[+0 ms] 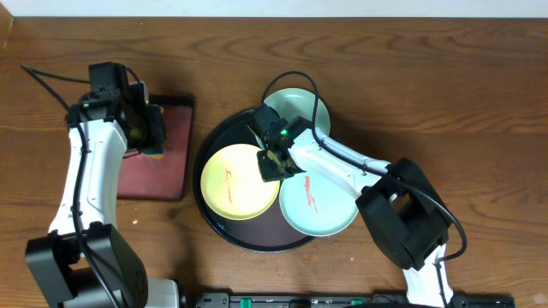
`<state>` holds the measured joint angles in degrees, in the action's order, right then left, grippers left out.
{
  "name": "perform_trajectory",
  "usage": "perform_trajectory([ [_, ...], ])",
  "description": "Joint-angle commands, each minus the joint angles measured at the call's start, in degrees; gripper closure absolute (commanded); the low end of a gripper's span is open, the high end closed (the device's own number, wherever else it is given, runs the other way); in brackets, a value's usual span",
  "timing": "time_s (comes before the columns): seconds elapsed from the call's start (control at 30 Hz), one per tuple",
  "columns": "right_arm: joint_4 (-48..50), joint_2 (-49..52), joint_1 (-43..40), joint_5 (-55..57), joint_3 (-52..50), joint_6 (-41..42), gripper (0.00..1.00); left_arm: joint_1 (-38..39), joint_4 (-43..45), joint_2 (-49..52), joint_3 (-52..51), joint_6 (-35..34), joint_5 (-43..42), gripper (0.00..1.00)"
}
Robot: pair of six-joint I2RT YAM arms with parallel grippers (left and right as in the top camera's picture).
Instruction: Clean dirty plates on tray and stack at the side
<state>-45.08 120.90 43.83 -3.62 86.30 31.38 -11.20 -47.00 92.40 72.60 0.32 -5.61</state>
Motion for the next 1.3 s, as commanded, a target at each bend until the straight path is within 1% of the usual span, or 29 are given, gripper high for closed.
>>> perform_trajectory([
  [0.0,0.5,1.1,0.4,0.1,0.9,-0.2,0.99,-0.1,-0.8,-0.6,1.2,-4.4,1.2,0.92],
  [0.1,0.5,1.1,0.4,0.2,0.9,-0.2,0.99,-0.1,-1.0,-0.6,1.2,-5.4,1.2,0.92],
  [0.5,0.5,1.1,0.0,-0.4,0.9,-0.2,0.99,-0.1,-1.2,-0.6,1.1,-5.6,1.1,0.93],
  [0.67,0.5,1.1,-1.1,-2.4,0.9,-0.2,0.99,0.8,-2.8,-0.6,1.1,-8.4,0.8,0.93],
  [0.8,0.3,1.1,-1.4,-2.7,0.9,-0.2,0.99,3.1,-4.1,-0.6,0.8,-11.2,-1.5,0.92],
  [0.87,0.3,1.1,-1.4,-2.7,0.9,-0.3,0.99,4.3,-4.9,-0.6,0.2,-13.0,-4.2,0.93],
  [0.93,0.3,1.1,-1.4,-2.7,0.9,-0.3,0.99,5.8,-5.4,-0.6,-0.9,-13.2,-6.7,0.93],
  [1.0,0.3,1.1,-1.4,-2.8,0.9,-0.3,0.99,7.6,-5.5,-0.6,-2.4,-13.8,-7.0,0.93],
  [1.13,0.3,1.1,-1.4,-2.9,0.9,-0.4,0.99,11.6,-4.0,-0.6,-6.5,-14.7,-6.9,0.93],
  [1.27,0.3,1.1,-1.4,-2.9,0.9,-0.4,0.99,15.0,0.4,-0.6,-12.0,-16.8,-6.8,0.93],
])
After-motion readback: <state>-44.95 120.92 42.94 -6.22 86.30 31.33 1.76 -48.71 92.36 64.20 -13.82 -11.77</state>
